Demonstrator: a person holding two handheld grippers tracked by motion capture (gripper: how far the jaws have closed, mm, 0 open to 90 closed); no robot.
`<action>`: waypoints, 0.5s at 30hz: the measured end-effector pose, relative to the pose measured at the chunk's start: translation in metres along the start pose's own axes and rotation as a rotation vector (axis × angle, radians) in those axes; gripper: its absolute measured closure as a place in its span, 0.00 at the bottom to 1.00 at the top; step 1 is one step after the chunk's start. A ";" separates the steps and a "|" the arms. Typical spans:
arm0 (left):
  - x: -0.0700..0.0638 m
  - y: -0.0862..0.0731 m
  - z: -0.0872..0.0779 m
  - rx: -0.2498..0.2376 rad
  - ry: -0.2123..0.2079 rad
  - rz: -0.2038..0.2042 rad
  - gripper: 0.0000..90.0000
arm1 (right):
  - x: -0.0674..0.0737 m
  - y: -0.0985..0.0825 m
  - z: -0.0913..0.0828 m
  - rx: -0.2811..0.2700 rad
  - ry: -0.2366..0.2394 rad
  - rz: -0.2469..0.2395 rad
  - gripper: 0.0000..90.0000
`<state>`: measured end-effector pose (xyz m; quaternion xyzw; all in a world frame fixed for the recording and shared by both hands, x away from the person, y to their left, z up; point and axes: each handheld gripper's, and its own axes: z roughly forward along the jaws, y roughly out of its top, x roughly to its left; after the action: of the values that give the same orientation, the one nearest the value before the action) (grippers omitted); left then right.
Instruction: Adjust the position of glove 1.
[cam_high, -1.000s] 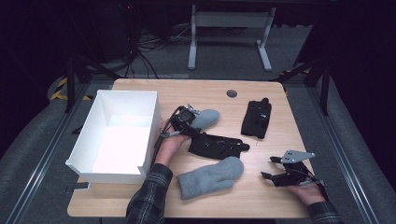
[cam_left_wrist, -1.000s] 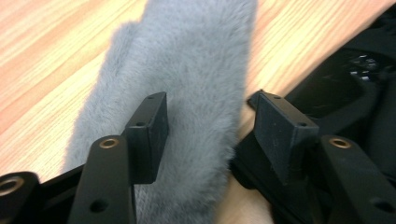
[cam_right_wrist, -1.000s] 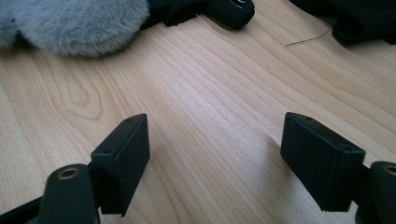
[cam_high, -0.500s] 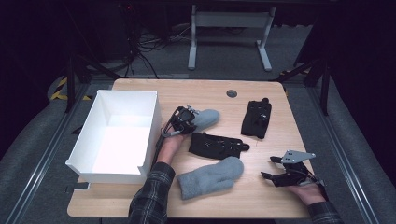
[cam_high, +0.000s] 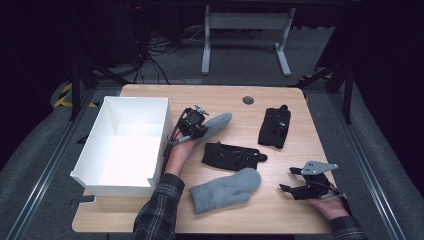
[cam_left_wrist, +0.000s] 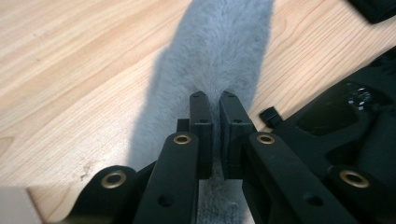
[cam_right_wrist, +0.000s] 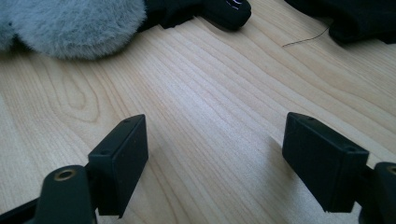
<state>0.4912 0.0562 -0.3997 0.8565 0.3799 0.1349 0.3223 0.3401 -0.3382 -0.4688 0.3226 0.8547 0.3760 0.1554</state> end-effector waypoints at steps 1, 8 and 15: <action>-0.002 0.001 -0.003 0.002 0.000 0.000 0.96 | 0.000 0.000 0.000 0.000 0.000 0.000 0.25; -0.014 0.003 -0.021 -0.029 0.003 0.023 0.96 | 0.000 0.000 0.000 0.001 -0.002 0.002 0.25; -0.028 0.003 -0.041 -0.044 -0.066 0.038 0.96 | 0.000 0.000 0.000 0.001 -0.002 0.002 0.25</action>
<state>0.4548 0.0525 -0.3664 0.8604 0.3494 0.1209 0.3508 0.3402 -0.3381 -0.4689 0.3238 0.8543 0.3755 0.1558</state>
